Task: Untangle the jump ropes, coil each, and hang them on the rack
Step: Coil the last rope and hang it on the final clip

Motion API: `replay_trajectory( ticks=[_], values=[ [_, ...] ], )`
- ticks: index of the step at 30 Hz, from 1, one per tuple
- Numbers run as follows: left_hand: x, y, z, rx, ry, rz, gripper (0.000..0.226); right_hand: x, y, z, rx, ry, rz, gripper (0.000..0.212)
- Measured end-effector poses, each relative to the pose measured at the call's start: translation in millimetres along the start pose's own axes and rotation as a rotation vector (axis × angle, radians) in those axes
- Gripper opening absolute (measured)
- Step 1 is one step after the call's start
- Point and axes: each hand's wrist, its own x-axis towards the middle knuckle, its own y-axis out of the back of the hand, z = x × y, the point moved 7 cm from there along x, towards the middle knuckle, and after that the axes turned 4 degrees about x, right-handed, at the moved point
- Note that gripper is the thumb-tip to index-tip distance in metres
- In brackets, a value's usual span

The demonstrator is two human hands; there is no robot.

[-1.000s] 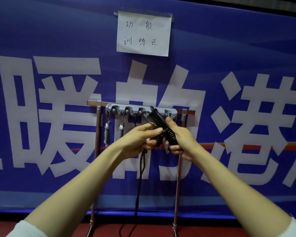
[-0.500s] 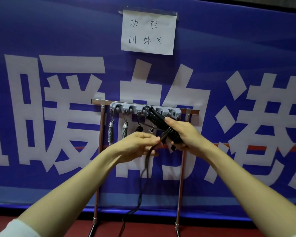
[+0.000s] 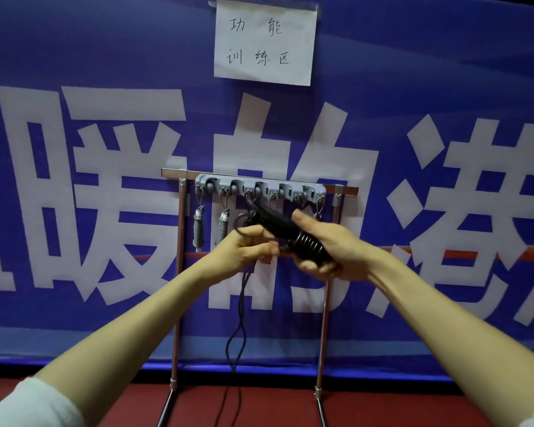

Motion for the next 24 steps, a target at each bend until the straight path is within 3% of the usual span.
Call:
replay_trajectory(
  ticks=[4, 7, 10, 13, 16, 18, 22, 24],
  values=[
    [7, 11, 18, 0.256, -0.071, -0.156, 0.008, -11, -24, 27, 0.007, -0.237, -0.242, 0.049],
    [18, 9, 36, 0.338, -0.004, -0.301, 0.009, -13, -31, 42, 0.023, -0.344, -0.334, 0.042],
    [20, 3, 48, 0.606, -0.011, -0.34, 0.013, -3, -14, 42, -0.326, -0.269, -0.23, 0.04],
    [17, 7, 40, 0.727, 0.008, -0.172, 0.011, 11, 11, 26, -0.837, -0.05, 0.076, 0.045],
    [10, 3, 17, 0.209, 0.209, 0.021, 0.017, 11, 27, 7, -1.222, 0.142, 0.49, 0.036],
    [6, -8, 6, -0.121, 0.347, 0.018, 0.014, 9, 27, -3, -1.365, 0.245, 0.65, 0.038],
    [4, -23, -3, -0.43, 0.552, -0.135, 0.039, 9, 23, -12, -1.579, 0.404, 0.772, 0.05],
    [4, -27, -5, -0.557, 0.625, -0.148, 0.029, 6, 21, -16, -1.623, 0.54, 0.802, 0.053]
  ],
)
